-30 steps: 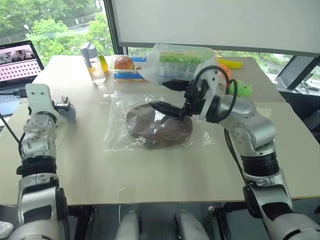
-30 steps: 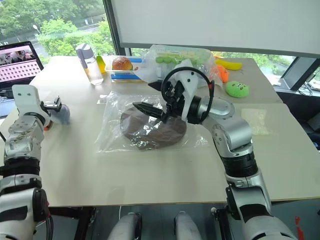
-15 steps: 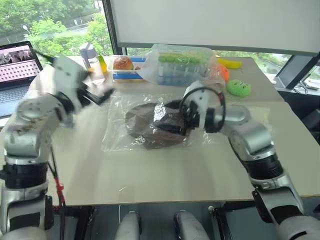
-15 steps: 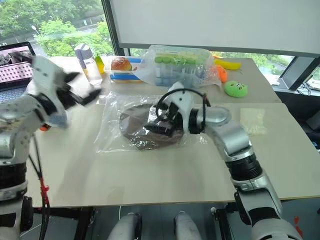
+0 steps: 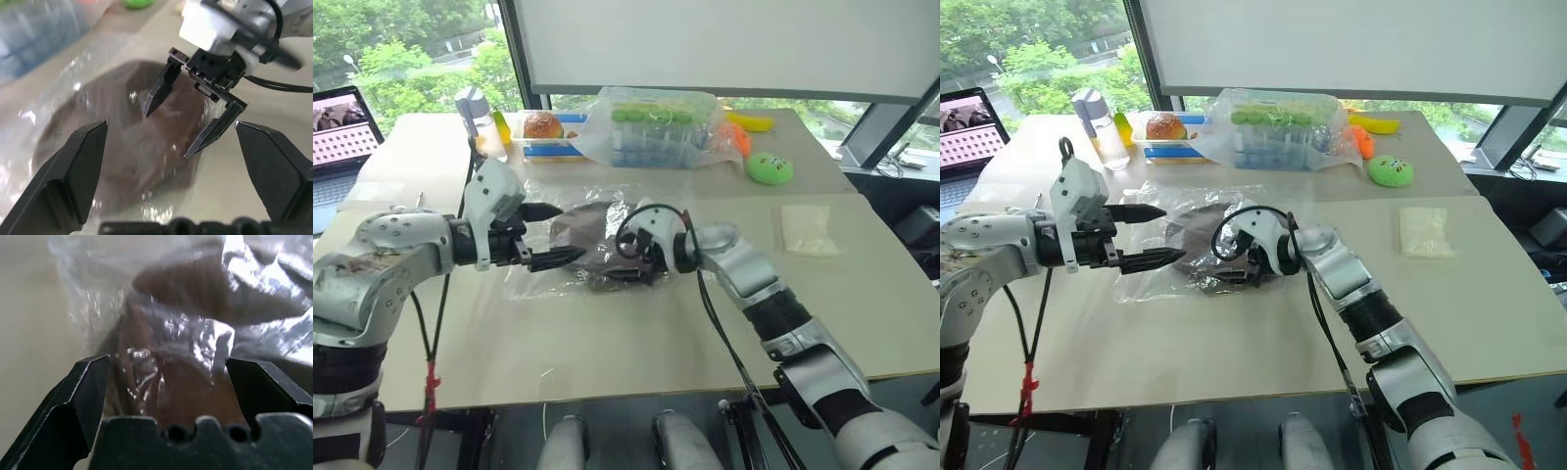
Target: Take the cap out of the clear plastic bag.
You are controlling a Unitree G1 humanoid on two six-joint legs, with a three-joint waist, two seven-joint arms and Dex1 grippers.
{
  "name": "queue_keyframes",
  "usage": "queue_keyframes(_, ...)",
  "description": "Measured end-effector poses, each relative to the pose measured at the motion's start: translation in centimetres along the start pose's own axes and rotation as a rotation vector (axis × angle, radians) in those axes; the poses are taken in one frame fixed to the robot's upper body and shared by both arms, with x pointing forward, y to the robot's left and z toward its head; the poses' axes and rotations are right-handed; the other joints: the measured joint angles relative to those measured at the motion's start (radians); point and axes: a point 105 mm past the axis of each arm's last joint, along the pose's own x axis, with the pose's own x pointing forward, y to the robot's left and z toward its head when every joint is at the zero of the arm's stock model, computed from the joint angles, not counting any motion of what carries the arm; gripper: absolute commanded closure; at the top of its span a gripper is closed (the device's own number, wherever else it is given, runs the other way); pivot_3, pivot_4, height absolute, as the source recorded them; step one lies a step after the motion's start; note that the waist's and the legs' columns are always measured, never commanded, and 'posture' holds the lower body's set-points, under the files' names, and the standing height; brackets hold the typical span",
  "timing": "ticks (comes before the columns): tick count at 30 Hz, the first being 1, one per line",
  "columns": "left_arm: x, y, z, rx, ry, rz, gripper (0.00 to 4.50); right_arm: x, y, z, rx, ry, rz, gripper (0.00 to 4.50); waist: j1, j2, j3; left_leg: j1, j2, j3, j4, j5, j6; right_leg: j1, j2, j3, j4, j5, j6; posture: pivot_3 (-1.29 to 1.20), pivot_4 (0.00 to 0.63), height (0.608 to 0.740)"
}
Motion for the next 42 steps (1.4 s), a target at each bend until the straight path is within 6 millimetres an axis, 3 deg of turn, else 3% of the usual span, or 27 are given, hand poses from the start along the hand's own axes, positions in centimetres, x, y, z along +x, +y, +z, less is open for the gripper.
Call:
queue_keyframes(7, -1.4, -0.9, -2.1, -0.008, 0.130, -0.038, 0.03, 1.3, -1.1, -1.1, -0.061, 0.096, -0.033, 0.00, -0.002, 0.000, 0.000, 0.001, 0.000, 0.000, 0.000, 0.000, 0.000, 0.000, 0.000, 0.000, 0.001, 0.000, 0.000, 0.00, 0.150, 0.740)
queue_keyframes(10, -1.8, -0.9, -2.5, -0.010, 0.152, -0.028, 0.00, 1.5, -1.4, -1.2, -0.109, 0.115, -0.041, 0.71, -0.002, 0.000, 0.000, 0.004, 0.000, 0.000, 0.000, 0.000, 0.000, 0.003, 0.000, 0.000, 0.000, 0.000, 0.000, 0.00, 0.150, 0.740)
queue_keyframes(17, -2.4, -1.0, -2.0, 0.014, 0.146, -0.011, 0.00, 1.8, -1.0, -2.0, -0.153, 0.149, -0.020, 3.04, -0.001, 0.000, 0.000, 0.017, 0.000, 0.000, 0.000, 0.000, 0.000, 0.018, 0.000, -0.001, 0.000, -0.005, 0.004, 0.00, 0.150, 0.740)
queue_keyframes(21, -2.4, -1.0, -1.8, 0.016, 0.140, -0.007, 0.00, 1.5, -0.6, -1.8, -0.178, 0.148, 0.015, 4.39, 0.001, 0.000, 0.000, 0.017, 0.000, 0.000, 0.000, 0.000, 0.000, 0.018, 0.000, -0.001, 0.000, -0.006, 0.005, 0.00, 0.150, 0.740)
queue_keyframes(26, -2.1, -1.1, -1.7, 0.006, 0.117, -0.008, 0.00, 0.0, -0.1, -2.1, -0.170, 0.155, 0.051, 4.45, 0.004, 0.000, 0.000, 0.015, 0.000, 0.000, 0.000, -0.001, -0.001, 0.016, 0.000, -0.001, 0.000, -0.003, 0.000, 0.00, 0.150, 0.740)
queue_keyframes(30, -1.4, -0.9, -1.4, 0.005, 0.087, 0.004, 0.00, -2.8, 0.1, -2.5, -0.191, 0.167, 0.117, 4.45, 0.012, 0.000, 0.000, 0.014, 0.000, 0.000, 0.000, -0.001, -0.001, 0.016, 0.000, -0.001, -0.001, -0.005, 0.002, 0.00, 0.150, 0.740)
queue_keyframes(33, -0.5, -0.8, -1.4, -0.002, 0.067, -0.002, 0.00, -4.9, 1.6, -0.5, -0.331, 0.104, 0.256, 4.45, 0.012, 0.000, 0.001, 0.015, 0.001, 0.000, 0.000, -0.001, -0.001, 0.016, 0.000, -0.001, -0.001, -0.007, 0.006, 0.00, 0.150, 0.740)
queue_keyframes(36, 0.5, -0.9, -1.1, -0.005, 0.049, -0.024, 0.00, -5.3, 2.4, 1.5, -0.480, 0.079, 0.337, 4.45, -0.003, 0.000, 0.002, 0.015, 0.001, 0.000, 0.000, -0.001, -0.001, 0.015, 0.001, 0.000, 0.000, -0.007, 0.006, 0.00, 0.150, 0.740)
queue_keyframes(39, 1.3, -0.5, -1.0, 0.004, 0.040, -0.025, 0.00, -5.5, 1.9, 1.0, -0.666, 0.152, 0.400, 4.45, -0.002, 0.000, 0.002, 0.016, 0.001, 0.000, 0.000, -0.001, -0.001, 0.016, 0.001, 0.000, 0.000, -0.007, 0.007, 0.00, 0.150, 0.740)
queue_keyframes(42, 2.0, -0.2, -0.6, 0.008, 0.010, -0.023, 0.00, -5.1, -0.9, -0.7, -1.076, 0.333, 0.414, 4.45, -0.004, 0.000, 0.005, 0.016, 0.000, 0.001, 0.000, -0.001, -0.001, 0.015, 0.000, 0.001, -0.001, -0.007, 0.007, 0.00, 0.150, 0.740)
